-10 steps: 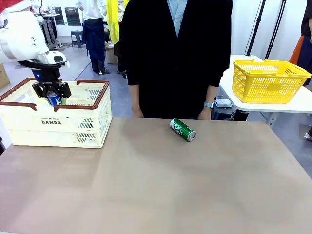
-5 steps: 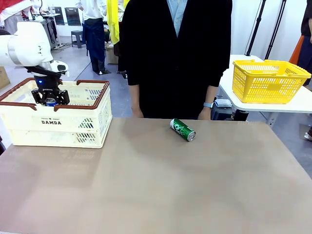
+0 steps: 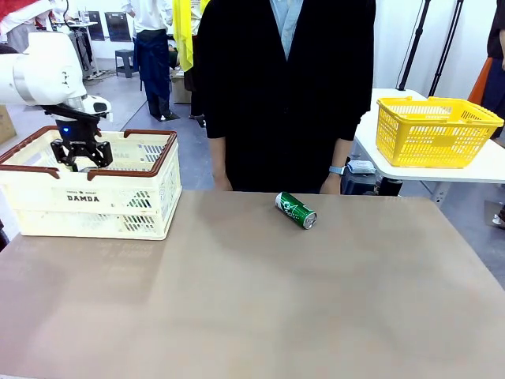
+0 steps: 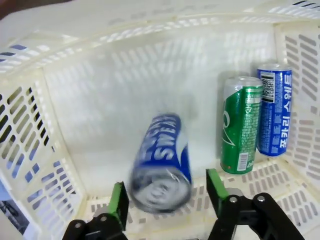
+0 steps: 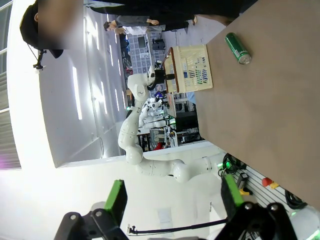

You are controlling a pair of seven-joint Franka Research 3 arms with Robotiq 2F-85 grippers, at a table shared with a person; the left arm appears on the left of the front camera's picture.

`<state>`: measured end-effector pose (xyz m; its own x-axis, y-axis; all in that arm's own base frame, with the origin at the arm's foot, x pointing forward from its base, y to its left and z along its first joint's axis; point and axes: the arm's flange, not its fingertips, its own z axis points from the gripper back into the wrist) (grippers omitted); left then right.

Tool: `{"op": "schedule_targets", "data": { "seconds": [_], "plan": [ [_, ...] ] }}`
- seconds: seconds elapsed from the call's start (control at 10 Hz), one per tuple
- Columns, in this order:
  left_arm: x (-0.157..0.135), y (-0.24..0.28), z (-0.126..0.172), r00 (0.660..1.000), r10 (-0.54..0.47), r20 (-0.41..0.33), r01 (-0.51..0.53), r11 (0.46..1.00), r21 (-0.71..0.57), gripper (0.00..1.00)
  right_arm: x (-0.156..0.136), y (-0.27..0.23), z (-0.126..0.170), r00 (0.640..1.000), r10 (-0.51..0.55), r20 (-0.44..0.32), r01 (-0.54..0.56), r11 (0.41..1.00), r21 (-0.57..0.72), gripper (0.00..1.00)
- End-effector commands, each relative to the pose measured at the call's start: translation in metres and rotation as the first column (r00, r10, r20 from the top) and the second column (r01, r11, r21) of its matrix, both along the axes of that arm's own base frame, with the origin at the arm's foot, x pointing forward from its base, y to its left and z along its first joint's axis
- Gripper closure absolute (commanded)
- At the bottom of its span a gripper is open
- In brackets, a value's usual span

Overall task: Place the drinks into the Shopping basket.
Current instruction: Pick up one drink and place it into the Shopping basket.

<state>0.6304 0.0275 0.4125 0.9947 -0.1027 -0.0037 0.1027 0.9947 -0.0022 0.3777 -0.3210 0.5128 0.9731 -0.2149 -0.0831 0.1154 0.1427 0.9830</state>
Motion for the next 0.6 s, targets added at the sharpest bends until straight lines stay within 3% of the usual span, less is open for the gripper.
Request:
{"op": "schedule_targets", "data": {
  "seconds": [0.0, 0.3, 0.5],
  "plan": [
    [-0.001, 0.0, 0.005, 1.0, 0.012, 0.002, -0.012, 1.0, 0.023, 0.0, -0.001, 0.003, 0.002, 1.0, -0.003, -0.011, 0.003, 1.0, -0.01, 0.0],
    [-0.02, -0.001, 0.032, 0.996, -0.043, 0.08, 0.046, 0.998, -0.033, 0.0, -0.001, 0.003, 0.002, 1.0, -0.003, -0.011, 0.003, 1.0, -0.01, 0.0],
    [-0.066, 0.001, 0.082, 0.962, -0.135, 0.237, 0.187, 0.96, -0.21, 0.0, -0.001, 0.003, 0.002, 1.0, -0.003, -0.011, 0.003, 1.0, -0.01, 0.0]
  ]
}}
